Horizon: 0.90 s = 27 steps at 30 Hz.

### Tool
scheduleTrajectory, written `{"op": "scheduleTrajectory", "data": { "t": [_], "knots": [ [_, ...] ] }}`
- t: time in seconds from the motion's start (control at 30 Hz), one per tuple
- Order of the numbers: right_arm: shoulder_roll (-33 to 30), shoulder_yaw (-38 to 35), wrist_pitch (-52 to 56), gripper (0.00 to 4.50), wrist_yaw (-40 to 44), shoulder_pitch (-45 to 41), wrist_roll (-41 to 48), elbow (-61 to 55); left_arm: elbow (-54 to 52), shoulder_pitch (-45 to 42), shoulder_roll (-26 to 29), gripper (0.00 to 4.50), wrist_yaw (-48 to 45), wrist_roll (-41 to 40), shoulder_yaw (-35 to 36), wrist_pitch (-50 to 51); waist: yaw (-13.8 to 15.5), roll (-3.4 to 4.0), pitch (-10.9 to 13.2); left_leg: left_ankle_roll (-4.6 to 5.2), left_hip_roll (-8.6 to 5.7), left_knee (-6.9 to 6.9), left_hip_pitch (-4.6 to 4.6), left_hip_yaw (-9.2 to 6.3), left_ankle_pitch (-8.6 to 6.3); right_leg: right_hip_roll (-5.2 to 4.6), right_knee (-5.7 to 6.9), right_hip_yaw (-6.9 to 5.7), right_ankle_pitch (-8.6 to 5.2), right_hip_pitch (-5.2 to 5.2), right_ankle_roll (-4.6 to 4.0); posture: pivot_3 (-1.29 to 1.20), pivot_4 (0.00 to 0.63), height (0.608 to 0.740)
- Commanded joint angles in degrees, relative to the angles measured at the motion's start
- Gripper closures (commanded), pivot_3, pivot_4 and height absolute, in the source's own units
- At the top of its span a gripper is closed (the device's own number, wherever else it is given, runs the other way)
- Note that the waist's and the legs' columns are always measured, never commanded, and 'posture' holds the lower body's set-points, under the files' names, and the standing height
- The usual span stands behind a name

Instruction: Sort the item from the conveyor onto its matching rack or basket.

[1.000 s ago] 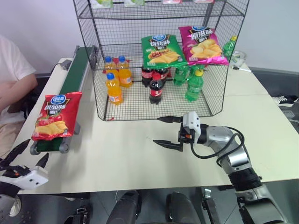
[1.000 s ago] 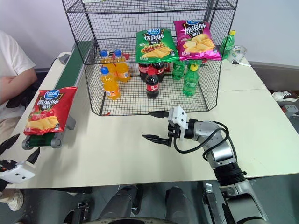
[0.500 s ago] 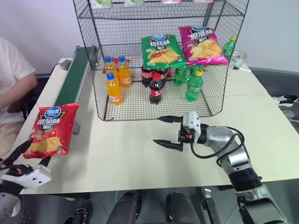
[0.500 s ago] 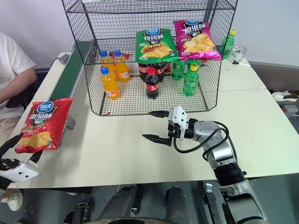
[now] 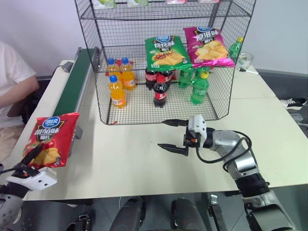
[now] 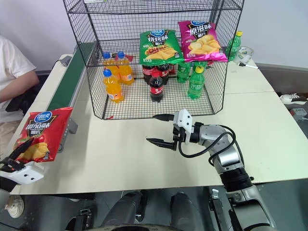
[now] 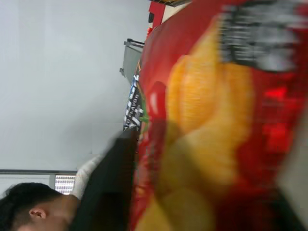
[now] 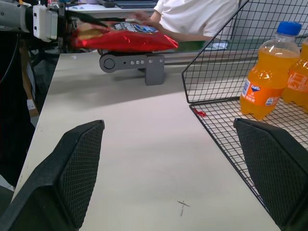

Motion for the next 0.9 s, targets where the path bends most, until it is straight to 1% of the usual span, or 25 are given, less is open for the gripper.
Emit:
{"op": "scheduleTrajectory", "data": {
  "t": [0.03, 0.13, 0.23, 0.37, 0.43, 0.53, 0.63, 0.7, 0.77, 0.9],
  "knots": [
    [0.2, -1.4, -1.0, 0.00, -0.3, -0.7, 0.4, -1.8, -2.0, 0.0, 0.5, 4.44, -0.1, -3.0, 1.6, 0.5, 0.0, 0.00, 0.0, 0.00, 0.00, 0.00, 0.00, 0.00, 0.00, 0.00, 0.00, 0.00, 0.00, 0.00, 0.00, 0.00, 0.150, 0.740],
    [-0.4, -2.9, -1.5, 0.00, -1.4, 0.2, 0.5, -2.1, -5.7, -0.2, 0.5, 4.44, -0.3, -3.4, 3.5, 2.8, 0.1, 0.00, 0.0, 0.00, 0.00, 0.01, 0.00, 0.00, 0.00, -0.01, 0.00, 0.00, 0.00, 0.01, 0.00, 0.00, 0.150, 0.740],
    [-0.7, -6.1, -3.2, 0.00, -3.3, 1.3, 1.3, -2.8, -12.0, -1.0, -0.2, 4.44, -1.9, -7.1, 6.7, 6.4, 0.2, -0.03, 0.0, -0.01, -0.01, 0.04, 0.00, 0.00, -0.01, -0.01, 0.01, 0.00, 0.00, 0.02, 0.00, 0.00, 0.150, 0.740],
    [1.6, -10.2, -7.5, 0.00, -9.3, 1.8, 0.6, -3.6, -23.3, -2.6, -0.6, 4.44, -4.4, -7.6, 9.8, 9.9, 0.0, -0.02, 0.0, -0.03, -0.01, 0.05, 0.00, 0.00, -0.02, -0.01, 0.02, 0.01, 0.00, 0.03, 0.00, 0.00, 0.150, 0.740],
    [2.5, -11.5, -9.5, 0.00, -12.4, 1.9, -0.4, -3.8, -28.7, -4.8, -0.6, 4.44, -6.5, -8.2, 9.6, 12.1, 0.0, -0.01, 0.0, 0.00, 0.00, 0.04, 0.00, 0.00, 0.00, 0.00, 0.04, 0.01, 0.00, 0.02, 0.00, 0.00, 0.150, 0.740],
    [4.7, -13.0, -12.1, 0.00, -18.0, 1.4, -2.3, -3.9, -35.0, -11.2, -0.8, 4.44, -9.8, -9.3, 6.7, 15.6, 0.0, -0.01, 0.0, 0.00, 0.00, 0.05, 0.00, 0.01, 0.01, 0.01, 0.07, 0.01, 0.00, 0.02, 0.00, 0.00, 0.150, 0.740],
    [5.8, -12.6, -13.9, 0.00, -20.5, 1.1, -3.8, -4.1, -38.1, -17.5, -1.0, 4.44, -12.6, -9.1, 3.3, 17.9, 0.0, 0.00, 0.0, -0.02, -0.01, 0.08, 0.02, 0.01, 0.04, 0.15, 0.13, 0.02, 0.01, 0.03, 0.00, 0.00, 0.150, 0.740],
    [6.6, -12.3, -14.2, 0.00, -22.4, 0.9, -4.5, -3.9, -38.2, -23.8, -1.1, 4.44, -14.0, -8.9, -0.4, 19.1, 0.0, 0.00, 0.0, -0.01, -0.03, 0.08, 0.03, 0.03, 0.05, 0.15, 0.18, 0.03, 0.01, 0.09, 0.00, 0.00, 0.150, 0.740],
    [7.5, -12.1, -13.9, 0.00, -23.5, 0.6, -4.1, -4.2, -36.0, -31.0, -2.1, 4.44, -15.0, -8.4, -4.8, 20.4, 0.0, -0.01, 0.0, -0.02, -0.02, 0.08, 0.03, 0.02, 0.06, 0.18, 0.26, 0.03, 0.02, 0.12, 0.00, 0.00, 0.150, 0.740],
    [8.9, -11.6, -13.4, 0.00, -25.4, 0.5, -4.4, -5.2, -25.0, -43.0, -5.5, 4.44, -12.2, -4.2, -12.7, 18.6, 0.0, 0.01, 0.0, -0.07, -0.04, 0.10, 0.10, 0.00, 0.11, 0.21, 0.37, 0.03, 0.03, 0.23, 0.02, 0.00, 0.150, 0.740]
  ]
}}
